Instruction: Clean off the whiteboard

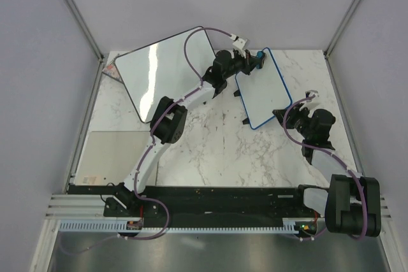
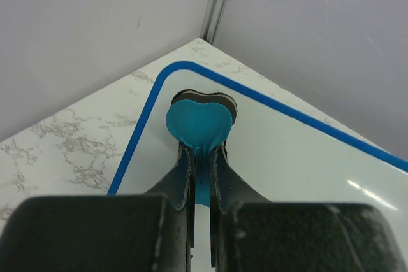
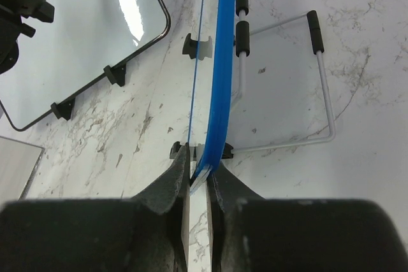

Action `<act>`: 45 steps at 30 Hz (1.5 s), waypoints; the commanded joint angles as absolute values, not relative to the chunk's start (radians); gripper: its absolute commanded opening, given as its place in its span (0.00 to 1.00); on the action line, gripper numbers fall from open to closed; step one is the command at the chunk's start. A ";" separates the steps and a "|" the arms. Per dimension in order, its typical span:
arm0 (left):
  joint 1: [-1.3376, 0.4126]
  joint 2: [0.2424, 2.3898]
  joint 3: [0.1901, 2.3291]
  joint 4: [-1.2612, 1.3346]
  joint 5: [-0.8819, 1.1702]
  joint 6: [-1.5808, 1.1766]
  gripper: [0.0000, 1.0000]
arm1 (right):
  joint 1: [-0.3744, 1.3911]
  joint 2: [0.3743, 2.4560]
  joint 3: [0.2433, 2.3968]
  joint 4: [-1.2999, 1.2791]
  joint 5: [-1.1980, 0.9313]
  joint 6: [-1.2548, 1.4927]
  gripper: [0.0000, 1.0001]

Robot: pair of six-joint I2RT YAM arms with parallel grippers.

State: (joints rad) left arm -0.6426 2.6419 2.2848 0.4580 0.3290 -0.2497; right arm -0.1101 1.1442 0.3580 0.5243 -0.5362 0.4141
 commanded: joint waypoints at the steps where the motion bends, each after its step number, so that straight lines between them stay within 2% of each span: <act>1: -0.655 2.619 2.244 0.442 0.374 -0.268 0.02 | -0.097 1.164 0.334 0.437 -0.574 0.336 0.00; 8: -0.655 2.591 2.177 0.437 0.358 -0.293 0.02 | -0.095 1.158 0.331 0.439 -0.574 0.339 0.00; 20: -0.652 2.602 2.266 0.623 0.201 -0.341 0.02 | -0.095 1.161 0.330 0.440 -0.577 0.341 0.00; 28: -0.649 2.597 2.255 0.626 0.242 -0.322 0.02 | -0.095 1.164 0.328 0.448 -0.583 0.342 0.00; 33: -0.649 2.609 2.275 0.494 0.376 -0.368 0.02 | -0.095 1.164 0.330 0.448 -0.581 0.344 0.00; 40: -0.658 2.485 2.077 0.338 0.482 -0.437 0.02 | -0.095 1.163 0.328 0.448 -0.581 0.344 0.00; 45: -0.660 2.465 2.083 0.151 0.598 -0.449 0.02 | -0.094 1.160 0.328 0.446 -0.580 0.342 0.00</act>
State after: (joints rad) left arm -0.6407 2.5275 2.0922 0.3462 0.4507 -0.3985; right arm -0.1089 1.1450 0.3538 0.5274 -0.5419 0.4225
